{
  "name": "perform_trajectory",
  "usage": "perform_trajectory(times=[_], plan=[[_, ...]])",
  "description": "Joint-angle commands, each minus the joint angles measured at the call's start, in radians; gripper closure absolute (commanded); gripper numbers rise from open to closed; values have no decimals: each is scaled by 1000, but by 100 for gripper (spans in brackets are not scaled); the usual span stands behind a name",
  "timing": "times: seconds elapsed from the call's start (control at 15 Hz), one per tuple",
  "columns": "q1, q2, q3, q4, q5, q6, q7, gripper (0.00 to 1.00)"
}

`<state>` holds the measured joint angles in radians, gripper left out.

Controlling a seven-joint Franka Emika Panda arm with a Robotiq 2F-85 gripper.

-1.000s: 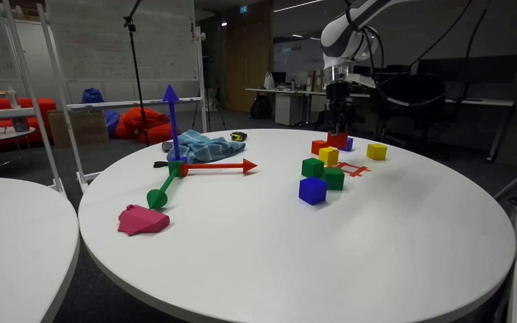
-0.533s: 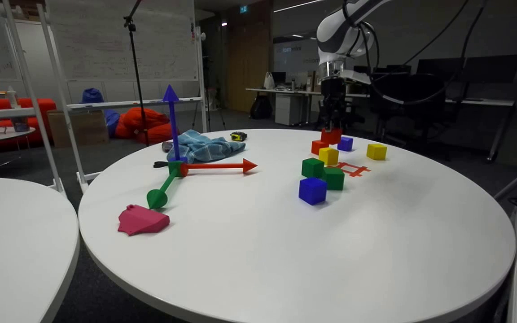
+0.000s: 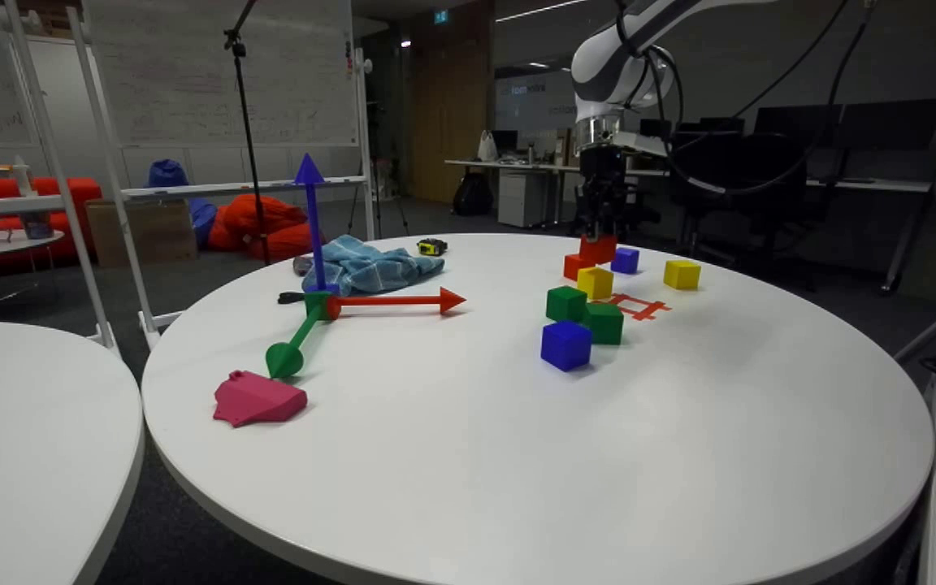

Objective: Pick up the orange cube and put it on top of the yellow cube on the left

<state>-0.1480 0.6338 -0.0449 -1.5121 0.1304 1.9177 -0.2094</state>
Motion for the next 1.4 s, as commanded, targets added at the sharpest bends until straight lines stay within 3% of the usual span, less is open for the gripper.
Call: perform_trajectory(times=[0.0,0.8,0.87,0.93,1.13,1.33], plan=[[-7,39,2,63,-15,-33,24,71],[-28,118,4,140,-7,-68,21,71],[-30,118,5,144,-6,-79,21,34],[-31,121,4,148,-5,-89,24,20],[-35,124,4,153,-4,-103,25,1],[-36,131,4,162,-5,-121,26,0]])
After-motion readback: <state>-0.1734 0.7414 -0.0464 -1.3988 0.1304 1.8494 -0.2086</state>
